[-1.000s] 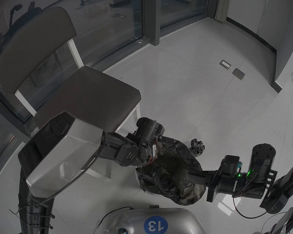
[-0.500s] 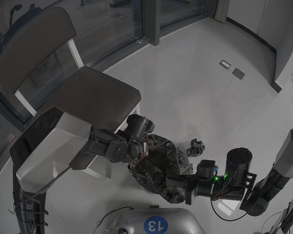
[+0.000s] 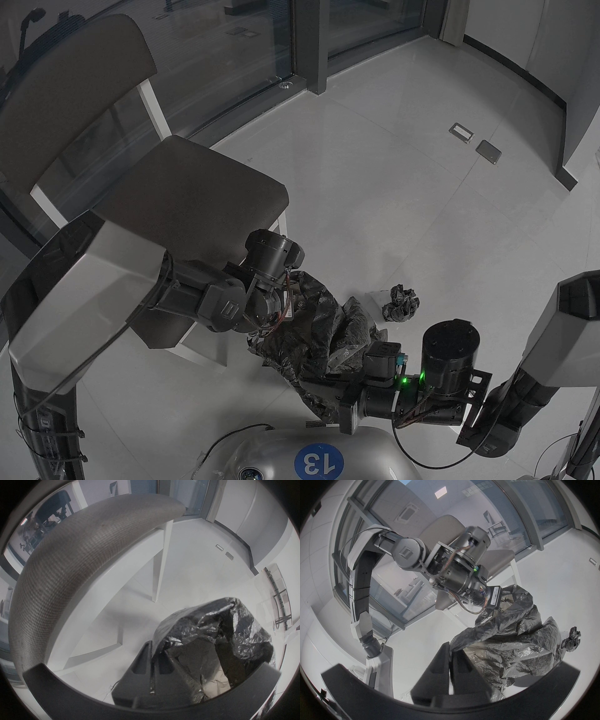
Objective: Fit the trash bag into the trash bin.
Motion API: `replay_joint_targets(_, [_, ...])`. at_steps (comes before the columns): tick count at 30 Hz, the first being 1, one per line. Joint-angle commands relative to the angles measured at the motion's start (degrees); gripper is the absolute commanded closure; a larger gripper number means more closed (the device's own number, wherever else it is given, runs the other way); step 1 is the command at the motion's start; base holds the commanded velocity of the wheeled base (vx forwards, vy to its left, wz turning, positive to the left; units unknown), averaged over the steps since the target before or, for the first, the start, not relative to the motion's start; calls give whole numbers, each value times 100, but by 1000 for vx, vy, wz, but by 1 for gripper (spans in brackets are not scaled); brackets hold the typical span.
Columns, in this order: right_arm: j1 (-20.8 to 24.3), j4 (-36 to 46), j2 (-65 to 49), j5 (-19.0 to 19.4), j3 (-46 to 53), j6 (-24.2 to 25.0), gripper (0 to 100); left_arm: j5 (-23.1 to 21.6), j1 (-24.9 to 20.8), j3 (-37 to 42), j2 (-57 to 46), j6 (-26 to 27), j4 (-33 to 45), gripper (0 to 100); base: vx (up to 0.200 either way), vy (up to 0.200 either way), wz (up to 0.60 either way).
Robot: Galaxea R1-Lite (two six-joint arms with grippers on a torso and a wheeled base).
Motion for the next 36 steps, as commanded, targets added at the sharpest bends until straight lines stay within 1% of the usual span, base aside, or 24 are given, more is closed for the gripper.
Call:
replay_joint_targets(1, [-14, -21, 157, -3, -14, 27, 100, 3, -36, 28, -74, 14, 0, 100, 0, 0, 0])
replay_joint_targets(2, [-75, -136, 210, -21, -5, 159, 100, 3, -89, 28, -65, 14, 0, 100, 0, 0, 0])
replay_joint_targets(3, [-75, -136, 210, -21, -5, 159, 100, 3, -89, 28, -65, 14, 0, 100, 0, 0, 0])
replay_joint_targets(4, [-216, -329, 263, -30, 13, 309, 100, 3, -133, 28, -56, 14, 0, 100, 0, 0, 0])
replay_joint_targets(7, [-480, -566, 324, -38, 100, 511, 100, 3, -203, 28, -39, 14, 0, 100, 0, 0, 0])
replay_joint_targets(14, [-1033, -821, 377, -38, 232, 871, 100, 3, -291, 19, 23, 14, 0, 100, 0, 0, 0])
replay_joint_targets(16, [-1068, -821, 395, -38, 241, 915, 100, 3, -308, 19, 41, 14, 0, 100, 0, 0, 0])
replay_joint_targets(17, [-1121, -874, 465, -47, 250, 1029, 100, 3, -379, 1, 84, 5, 0, 100, 0, 0, 0])
replay_joint_targets(20, [-1156, -1023, 597, -56, 241, 1065, 100, 12, -423, 10, 111, -4, 0, 100, 0, 0, 0])
replay_joint_targets(24, [-1077, -1164, 650, -56, 180, 1073, 100, 47, -423, 10, 102, -21, 9, 100, 0, 0, 0])
replay_joint_targets(25, [-866, -1173, 720, -38, 118, 1100, 100, 83, -396, 19, 58, -12, 17, 100, 0, 0, 0])
replay_joint_targets(26, [-770, -1173, 773, -38, 74, 1126, 100, 83, -388, 28, 23, -12, 17, 100, 0, 0, 0])
replay_joint_targets(30, [-480, -1190, 904, -38, -31, 1267, 100, 83, -352, 107, -109, -4, 26, 100, 0, 0, 0])
replay_joint_targets(34, [-277, -1173, 957, -38, -154, 1267, 100, 83, -344, 283, -267, 5, 17, 100, 0, 0, 0])
replay_joint_targets(36, [-102, -1164, 1027, -38, -225, 1267, 100, 83, -344, 371, -355, 14, 17, 100, 0, 0, 0])
